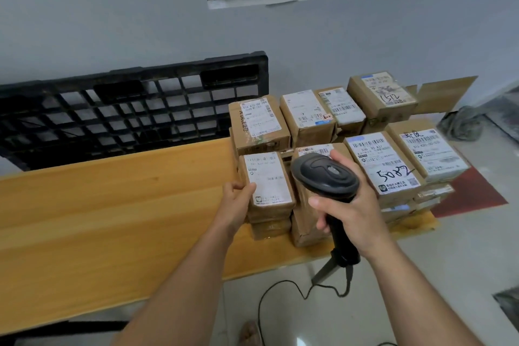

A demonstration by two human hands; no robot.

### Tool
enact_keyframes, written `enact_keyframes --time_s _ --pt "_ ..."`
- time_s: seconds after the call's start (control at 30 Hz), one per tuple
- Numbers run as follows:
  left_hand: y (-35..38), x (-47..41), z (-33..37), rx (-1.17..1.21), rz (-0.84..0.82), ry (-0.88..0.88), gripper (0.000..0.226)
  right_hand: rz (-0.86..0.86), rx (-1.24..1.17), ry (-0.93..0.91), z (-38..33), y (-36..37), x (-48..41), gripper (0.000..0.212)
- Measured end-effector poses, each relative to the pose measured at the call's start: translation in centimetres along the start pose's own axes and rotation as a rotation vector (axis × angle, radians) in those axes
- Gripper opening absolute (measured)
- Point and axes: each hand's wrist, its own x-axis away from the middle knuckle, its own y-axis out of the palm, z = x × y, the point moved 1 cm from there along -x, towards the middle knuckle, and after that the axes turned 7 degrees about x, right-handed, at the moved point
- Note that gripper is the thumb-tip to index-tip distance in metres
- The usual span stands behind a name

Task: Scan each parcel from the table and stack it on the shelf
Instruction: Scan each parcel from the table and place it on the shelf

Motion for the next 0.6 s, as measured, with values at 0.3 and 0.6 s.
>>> enact_keyframes --time_s 0.3,0.6 --pt "-1.5 1.8 1.4 -0.034 -0.144 0.119 0.1 -0.04 0.05 0.001 -0.5 0.0 0.2 0.083" --pt "-3.8 5.9 2.5 -0.054 -0.019 0.402 0.107 -0.159 -0.086 -0.097 -3.5 0.8 3.4 0.088"
